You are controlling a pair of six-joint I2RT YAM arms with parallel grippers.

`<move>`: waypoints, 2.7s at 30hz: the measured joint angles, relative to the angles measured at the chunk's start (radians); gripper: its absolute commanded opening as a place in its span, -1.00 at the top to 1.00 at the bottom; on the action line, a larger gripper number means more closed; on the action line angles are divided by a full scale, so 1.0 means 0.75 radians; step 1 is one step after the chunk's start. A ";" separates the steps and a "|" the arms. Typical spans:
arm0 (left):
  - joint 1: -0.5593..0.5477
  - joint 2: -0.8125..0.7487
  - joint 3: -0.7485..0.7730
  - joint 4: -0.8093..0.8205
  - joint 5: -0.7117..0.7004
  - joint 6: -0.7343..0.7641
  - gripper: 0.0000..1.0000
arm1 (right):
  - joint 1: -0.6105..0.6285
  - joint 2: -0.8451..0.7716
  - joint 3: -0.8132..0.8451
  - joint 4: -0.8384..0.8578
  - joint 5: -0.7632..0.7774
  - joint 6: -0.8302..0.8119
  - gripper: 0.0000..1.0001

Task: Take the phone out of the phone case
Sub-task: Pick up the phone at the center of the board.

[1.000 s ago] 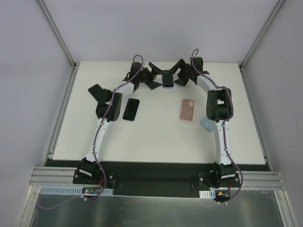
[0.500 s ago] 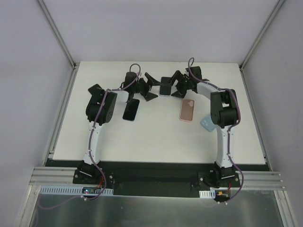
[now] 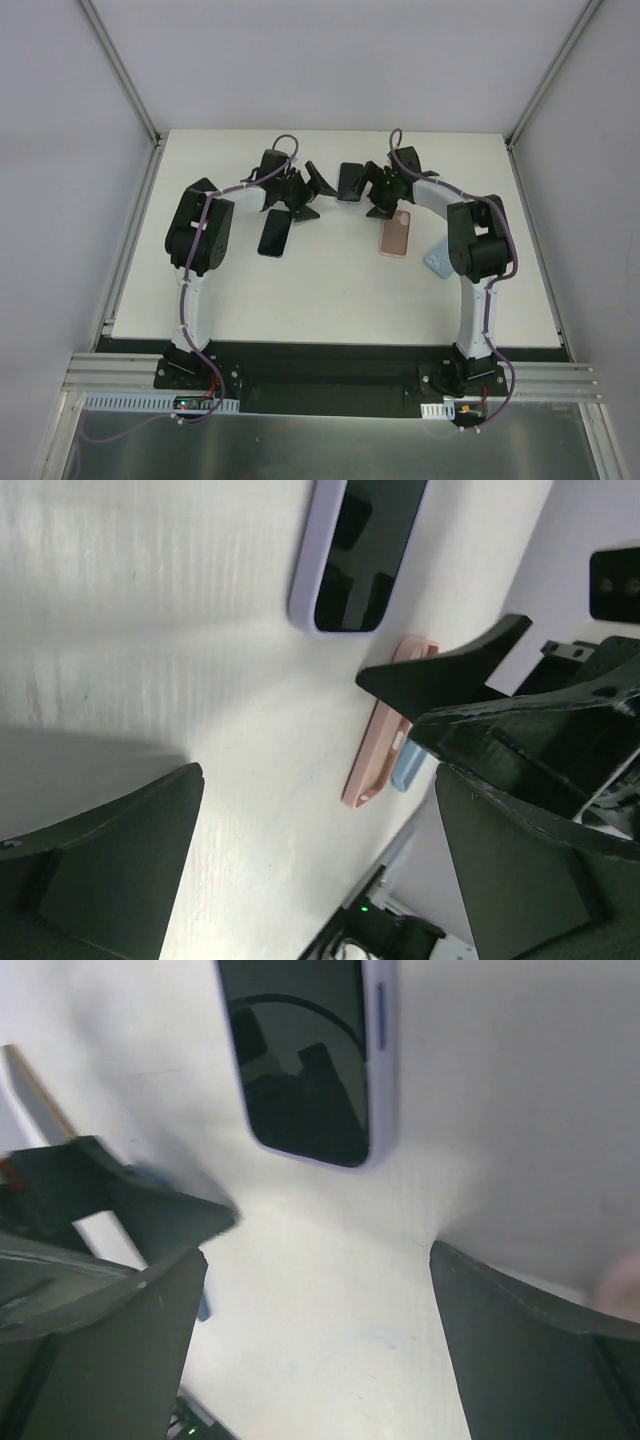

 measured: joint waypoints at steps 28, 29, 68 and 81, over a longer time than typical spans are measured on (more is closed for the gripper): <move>-0.322 0.499 1.382 -1.192 -0.978 0.871 -0.98 | -0.168 -0.321 -0.024 -0.385 0.521 -0.320 -0.92; -0.322 0.499 1.381 -1.198 -0.981 0.870 -0.98 | -0.175 -0.322 -0.022 -0.387 0.521 -0.322 -0.92; 0.024 -0.206 0.638 -1.233 -0.794 0.807 -0.98 | 0.241 0.548 1.199 -0.828 0.845 -0.399 -0.92; 0.025 -0.206 0.637 -1.234 -0.752 0.832 -0.99 | 0.294 0.620 1.235 -0.864 0.918 -0.477 -0.92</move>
